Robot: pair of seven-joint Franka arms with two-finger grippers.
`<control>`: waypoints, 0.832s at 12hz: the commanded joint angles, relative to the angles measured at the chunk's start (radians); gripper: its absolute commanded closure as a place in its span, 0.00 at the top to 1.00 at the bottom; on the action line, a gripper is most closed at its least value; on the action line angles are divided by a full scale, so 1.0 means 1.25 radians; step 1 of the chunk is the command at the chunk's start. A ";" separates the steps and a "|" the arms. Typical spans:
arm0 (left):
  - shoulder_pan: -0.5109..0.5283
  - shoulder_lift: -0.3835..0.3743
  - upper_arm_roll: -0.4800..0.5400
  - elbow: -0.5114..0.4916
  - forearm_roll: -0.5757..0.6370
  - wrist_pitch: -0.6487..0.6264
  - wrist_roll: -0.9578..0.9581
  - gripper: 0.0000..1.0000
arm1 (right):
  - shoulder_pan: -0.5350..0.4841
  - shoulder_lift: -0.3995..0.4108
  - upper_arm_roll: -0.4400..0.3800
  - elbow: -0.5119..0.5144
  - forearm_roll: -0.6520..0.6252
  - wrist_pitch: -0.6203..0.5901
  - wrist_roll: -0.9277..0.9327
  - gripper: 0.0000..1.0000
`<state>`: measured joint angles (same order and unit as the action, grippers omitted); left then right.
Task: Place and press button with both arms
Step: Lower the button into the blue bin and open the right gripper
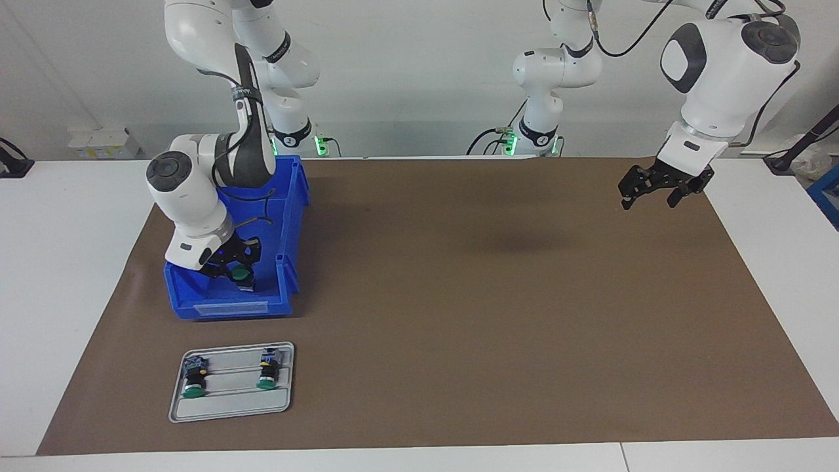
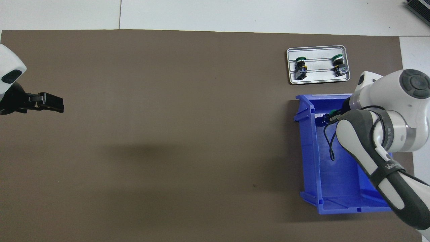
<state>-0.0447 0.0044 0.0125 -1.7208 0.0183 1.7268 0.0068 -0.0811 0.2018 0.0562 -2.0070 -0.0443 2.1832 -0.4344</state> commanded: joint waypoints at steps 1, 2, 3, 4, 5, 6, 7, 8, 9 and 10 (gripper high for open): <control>0.001 -0.022 0.001 -0.024 -0.006 0.005 -0.007 1.00 | -0.015 -0.030 0.010 -0.023 0.018 0.013 -0.021 0.65; 0.001 -0.022 0.001 -0.024 -0.006 0.004 -0.007 1.00 | -0.016 -0.030 0.010 -0.016 0.018 0.012 -0.002 0.76; 0.001 -0.022 0.001 -0.024 -0.006 0.005 -0.007 1.00 | -0.015 -0.033 0.010 -0.001 0.018 0.003 0.034 0.83; 0.001 -0.022 0.001 -0.024 -0.006 0.005 -0.007 1.00 | -0.014 -0.040 0.010 0.013 0.018 -0.008 0.065 0.86; 0.001 -0.022 0.001 -0.024 -0.006 0.005 -0.007 1.00 | -0.011 -0.050 0.012 0.027 0.018 -0.025 0.105 0.92; 0.001 -0.022 0.001 -0.024 -0.006 0.005 -0.007 1.00 | -0.004 -0.062 0.010 0.043 0.018 -0.043 0.159 0.94; 0.001 -0.022 0.001 -0.024 -0.006 0.005 -0.007 1.00 | -0.003 -0.069 0.012 0.064 0.018 -0.066 0.225 0.96; 0.001 -0.022 0.001 -0.024 -0.006 0.005 -0.007 1.00 | 0.001 -0.072 0.013 0.096 0.017 -0.097 0.281 0.97; 0.001 -0.022 0.001 -0.024 -0.006 0.005 -0.007 1.00 | 0.008 -0.073 0.013 0.130 0.016 -0.129 0.332 0.97; 0.001 -0.022 0.001 -0.024 -0.006 0.005 -0.007 1.00 | 0.012 -0.073 0.013 0.160 0.011 -0.152 0.369 0.98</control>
<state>-0.0447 0.0041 0.0126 -1.7208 0.0182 1.7268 0.0067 -0.0701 0.1105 0.0657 -1.8777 -0.0431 2.0570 -0.0610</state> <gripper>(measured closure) 0.000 0.026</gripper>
